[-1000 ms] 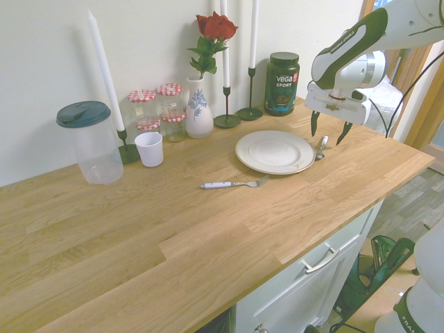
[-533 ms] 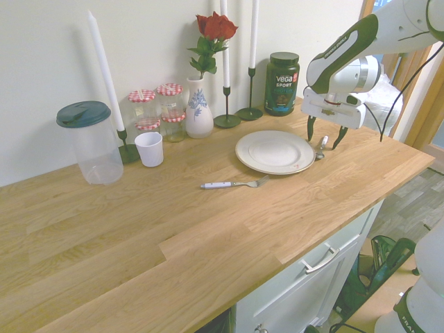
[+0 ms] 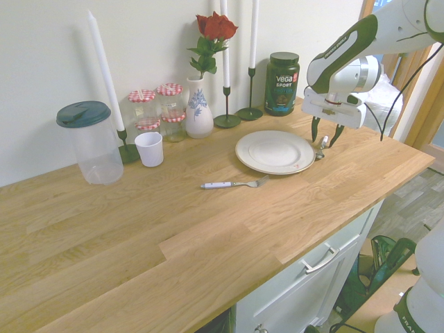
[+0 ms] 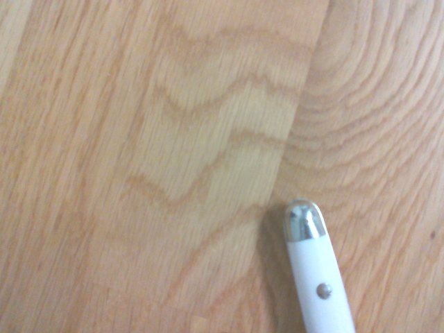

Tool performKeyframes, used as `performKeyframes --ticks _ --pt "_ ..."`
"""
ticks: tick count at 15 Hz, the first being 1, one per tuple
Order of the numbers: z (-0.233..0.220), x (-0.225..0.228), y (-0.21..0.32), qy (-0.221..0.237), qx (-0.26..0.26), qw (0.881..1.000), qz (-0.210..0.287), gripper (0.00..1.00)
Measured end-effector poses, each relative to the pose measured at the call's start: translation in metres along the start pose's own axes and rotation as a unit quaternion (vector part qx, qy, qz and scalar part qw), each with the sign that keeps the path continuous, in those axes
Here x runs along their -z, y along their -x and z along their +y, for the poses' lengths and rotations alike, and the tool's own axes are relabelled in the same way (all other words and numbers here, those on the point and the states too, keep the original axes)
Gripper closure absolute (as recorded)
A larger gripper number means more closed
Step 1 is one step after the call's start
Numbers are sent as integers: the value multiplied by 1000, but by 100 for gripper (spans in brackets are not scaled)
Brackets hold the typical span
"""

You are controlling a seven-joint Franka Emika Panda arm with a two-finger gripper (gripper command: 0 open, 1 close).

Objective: Put the spoon into the plate

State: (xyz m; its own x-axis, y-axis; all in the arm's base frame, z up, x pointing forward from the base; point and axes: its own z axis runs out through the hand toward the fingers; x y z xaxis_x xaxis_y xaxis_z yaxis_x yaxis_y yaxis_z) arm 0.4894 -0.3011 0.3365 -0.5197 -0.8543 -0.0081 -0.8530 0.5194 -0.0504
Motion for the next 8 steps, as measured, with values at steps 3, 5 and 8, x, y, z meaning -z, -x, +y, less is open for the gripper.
performKeyframes --ticks 3,5,8 --pt "0 0 0 0 1 1000 1 100" --pt "-2 0 3 -5 4 1000 1 100" --pt "-3 0 6 -9 7 1000 2 100"
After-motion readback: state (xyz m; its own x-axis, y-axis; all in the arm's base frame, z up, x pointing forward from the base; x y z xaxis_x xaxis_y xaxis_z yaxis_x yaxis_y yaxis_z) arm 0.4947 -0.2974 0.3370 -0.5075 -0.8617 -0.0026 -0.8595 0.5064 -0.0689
